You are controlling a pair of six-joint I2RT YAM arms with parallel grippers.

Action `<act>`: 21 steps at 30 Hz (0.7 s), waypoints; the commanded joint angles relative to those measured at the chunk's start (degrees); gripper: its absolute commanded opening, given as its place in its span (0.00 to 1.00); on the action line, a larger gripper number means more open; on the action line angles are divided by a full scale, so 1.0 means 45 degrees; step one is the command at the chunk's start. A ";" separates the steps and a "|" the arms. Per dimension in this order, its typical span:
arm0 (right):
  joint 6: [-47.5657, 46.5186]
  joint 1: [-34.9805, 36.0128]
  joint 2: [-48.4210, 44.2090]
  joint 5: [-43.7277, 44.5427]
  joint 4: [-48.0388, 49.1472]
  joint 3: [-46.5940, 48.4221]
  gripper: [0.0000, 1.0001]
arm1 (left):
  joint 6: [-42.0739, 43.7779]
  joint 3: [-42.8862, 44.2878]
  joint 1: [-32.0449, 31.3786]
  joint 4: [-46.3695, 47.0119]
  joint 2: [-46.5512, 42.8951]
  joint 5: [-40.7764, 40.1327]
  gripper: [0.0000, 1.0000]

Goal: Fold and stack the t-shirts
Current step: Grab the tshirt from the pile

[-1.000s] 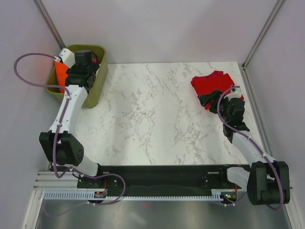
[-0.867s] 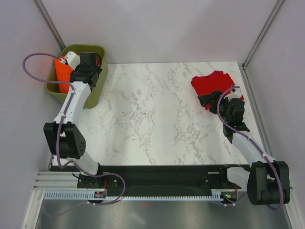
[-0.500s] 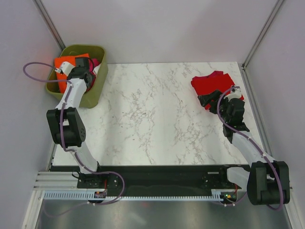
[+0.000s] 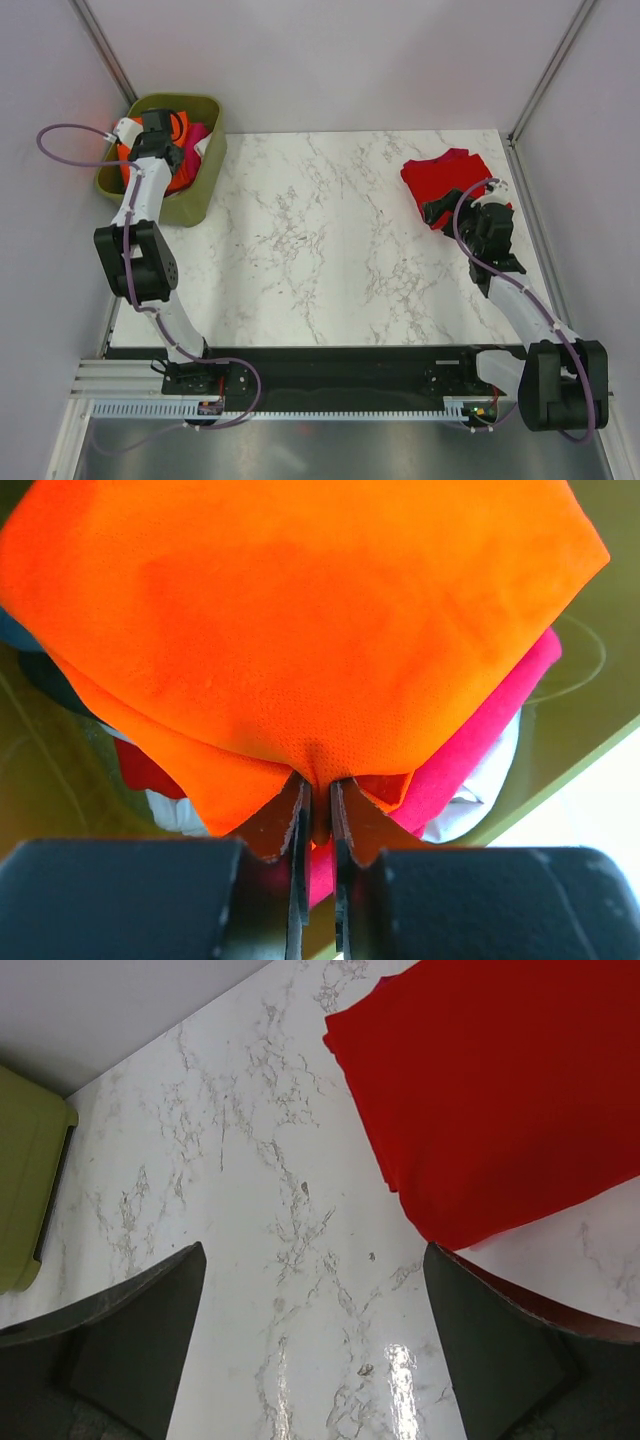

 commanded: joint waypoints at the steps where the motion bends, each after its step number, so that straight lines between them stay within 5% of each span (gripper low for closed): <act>1: -0.0852 -0.0015 -0.0533 0.0539 -0.0130 0.0544 0.98 | 0.0154 0.0156 0.0032 0.0494 -0.0547 0.0365 0.13; 14: -0.1342 -0.0230 0.2921 -0.1720 -0.1494 0.2848 0.98 | 0.0328 -0.0761 0.0032 0.0961 -0.3204 0.0482 0.02; 21: -0.0931 -0.0250 0.1813 -0.1983 -0.0169 0.1717 0.98 | -0.0275 -0.1992 -0.0027 0.1411 -0.5605 0.1498 0.02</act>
